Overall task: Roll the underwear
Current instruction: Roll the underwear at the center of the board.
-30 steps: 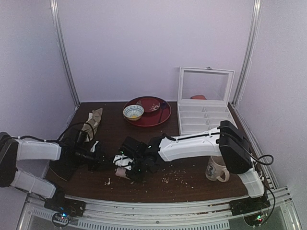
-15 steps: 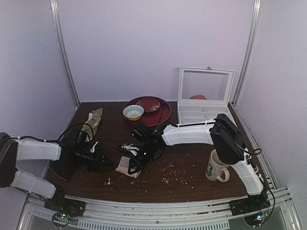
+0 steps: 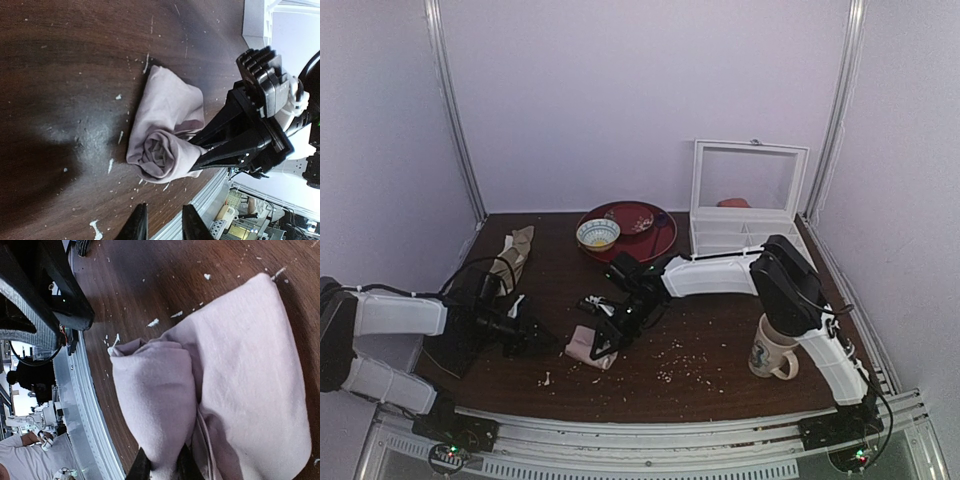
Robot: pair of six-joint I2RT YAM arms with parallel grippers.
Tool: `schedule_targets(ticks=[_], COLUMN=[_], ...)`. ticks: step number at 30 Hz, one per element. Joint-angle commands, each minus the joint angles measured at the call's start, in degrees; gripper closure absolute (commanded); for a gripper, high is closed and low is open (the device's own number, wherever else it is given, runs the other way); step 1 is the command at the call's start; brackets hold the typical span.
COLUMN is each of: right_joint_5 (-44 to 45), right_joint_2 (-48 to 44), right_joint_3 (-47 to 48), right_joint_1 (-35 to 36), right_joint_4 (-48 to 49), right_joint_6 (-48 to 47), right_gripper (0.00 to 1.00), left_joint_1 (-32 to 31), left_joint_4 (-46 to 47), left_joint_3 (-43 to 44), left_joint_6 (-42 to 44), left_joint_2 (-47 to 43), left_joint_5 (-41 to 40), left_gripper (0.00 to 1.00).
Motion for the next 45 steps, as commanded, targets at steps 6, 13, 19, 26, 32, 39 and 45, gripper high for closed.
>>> schedule_targets(ticks=[6, 13, 19, 26, 32, 39, 45], right_joint_5=[2.10, 1.70, 0.01, -0.90, -0.58, -0.47, -0.09], right_joint_2=[4.56, 4.91, 6.89, 7.93, 7.84, 8.22, 8.59], right_joint_3=[1.39, 2.37, 5.59, 7.48, 7.37, 7.36, 7.54], right_joint_1=[-0.22, -0.07, -0.15, -0.14, -0.12, -0.11, -0.24], right_joint_4=[-7.42, -9.24, -14.21, -16.28, -16.64, -16.60, -16.77], right_joint_6=[1.51, -0.46, -4.01, -5.74, -6.01, -6.19, -6.34], right_gripper=[1.00, 1.00, 1.00, 1.00, 1.00, 1.00, 1.00], left_joint_1=[0.27, -1.06, -2.78, -3.48, -5.12, -6.89, -7.75], left_joint_4=[4.29, 6.12, 8.83, 11.77, 14.96, 15.10, 17.00], left_joint_3=[-0.03, 1.90, 2.33, 3.26, 4.35, 3.06, 1.21], left_joint_6=[2.00, 5.08, 6.56, 7.57, 7.83, 7.87, 6.78], left_joint_2=[2.25, 6.55, 8.41, 11.74, 16.07, 15.98, 14.84], left_joint_5=[1.64, 1.25, 0.43, 0.77, 2.47, 2.63, 3.43], left_gripper=[0.58, 0.54, 0.51, 0.50, 0.49, 0.49, 0.51])
